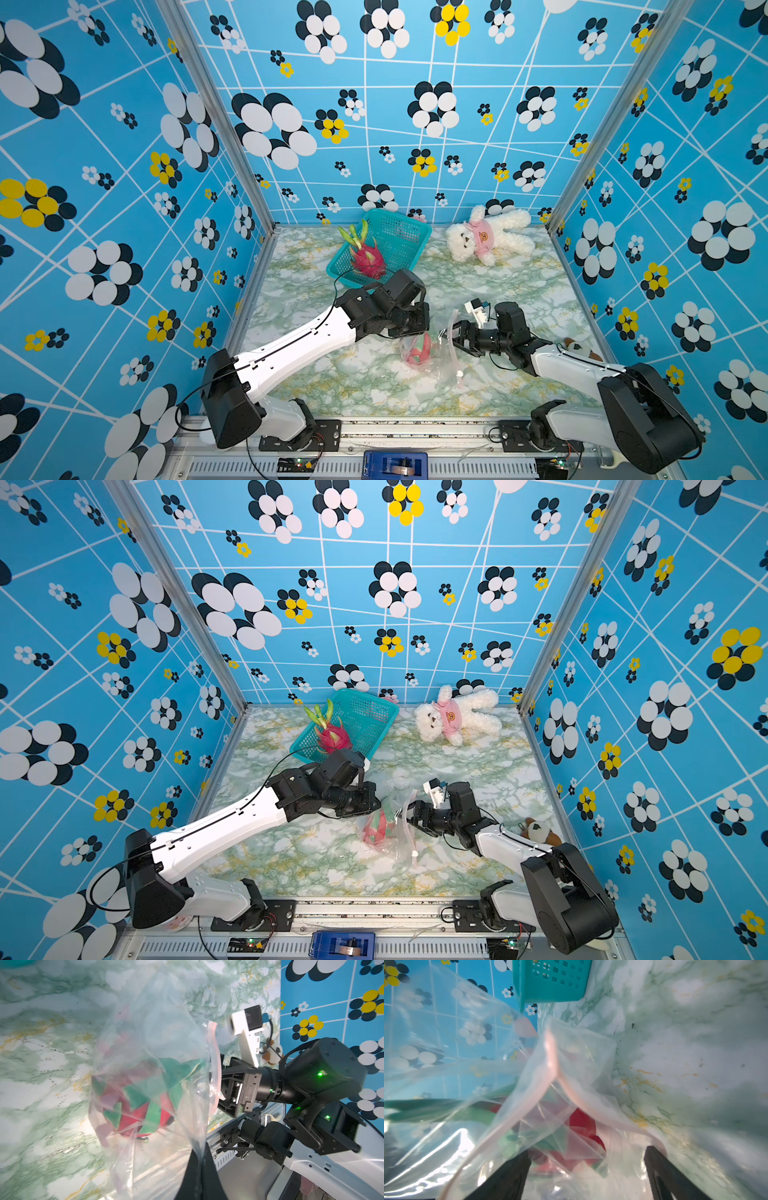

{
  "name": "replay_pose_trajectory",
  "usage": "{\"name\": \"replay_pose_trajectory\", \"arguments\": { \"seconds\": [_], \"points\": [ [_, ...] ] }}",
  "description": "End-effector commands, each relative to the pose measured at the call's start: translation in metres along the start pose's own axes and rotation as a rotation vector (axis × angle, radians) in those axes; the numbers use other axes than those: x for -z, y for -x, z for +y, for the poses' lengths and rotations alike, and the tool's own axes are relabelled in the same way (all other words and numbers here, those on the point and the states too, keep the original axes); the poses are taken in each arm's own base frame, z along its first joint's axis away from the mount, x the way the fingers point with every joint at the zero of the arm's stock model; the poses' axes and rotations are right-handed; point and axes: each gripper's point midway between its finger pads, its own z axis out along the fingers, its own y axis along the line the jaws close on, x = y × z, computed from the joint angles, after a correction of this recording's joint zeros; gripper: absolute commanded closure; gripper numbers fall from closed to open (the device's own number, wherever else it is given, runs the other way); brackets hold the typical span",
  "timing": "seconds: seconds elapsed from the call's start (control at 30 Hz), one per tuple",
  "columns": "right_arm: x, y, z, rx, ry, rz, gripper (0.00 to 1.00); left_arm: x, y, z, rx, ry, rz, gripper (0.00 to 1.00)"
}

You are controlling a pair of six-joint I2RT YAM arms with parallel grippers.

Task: Open the zip-top bag and take out the dragon fruit
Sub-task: Adjust the zipper food storage bag at the center of the board.

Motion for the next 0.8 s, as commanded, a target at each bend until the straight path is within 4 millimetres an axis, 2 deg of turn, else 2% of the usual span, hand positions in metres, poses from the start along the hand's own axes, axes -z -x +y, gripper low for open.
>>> {"name": "replay_pose_trajectory", "arguments": {
  "seconds": [0.0,0.07,0.2,0.37,0.6,0.67,0.77],
  "points": [
    [0.002,0.013,0.035,0.098,0.138,-0.03,0.1,0.032,0.007,-0.024,-0.029,-0.04,-0.018,1.0],
    [0.0,0.009,0.036,0.1,0.154,-0.004,0.11,0.035,0.004,-0.014,-0.048,0.021,0.0,1.0],
    [-0.005,-0.002,0.026,0.066,0.126,0.049,0.14,0.034,-0.005,0.015,0.005,0.079,0.018,1.0],
    [-0.012,-0.016,0.022,0.044,0.1,0.125,0.22,0.016,-0.032,0.082,0.09,0.216,0.05,1.0],
    [-0.024,-0.044,0.025,0.061,0.062,0.251,0.41,-0.001,-0.075,0.166,0.197,0.364,0.06,1.0],
    [-0.025,-0.049,0.029,0.082,0.047,0.271,0.43,-0.007,-0.087,0.183,0.211,0.395,0.08,1.0],
    [-0.026,-0.055,0.04,0.13,0.026,0.293,0.43,-0.017,-0.095,0.19,0.212,0.391,0.084,1.0]
  ]
}}
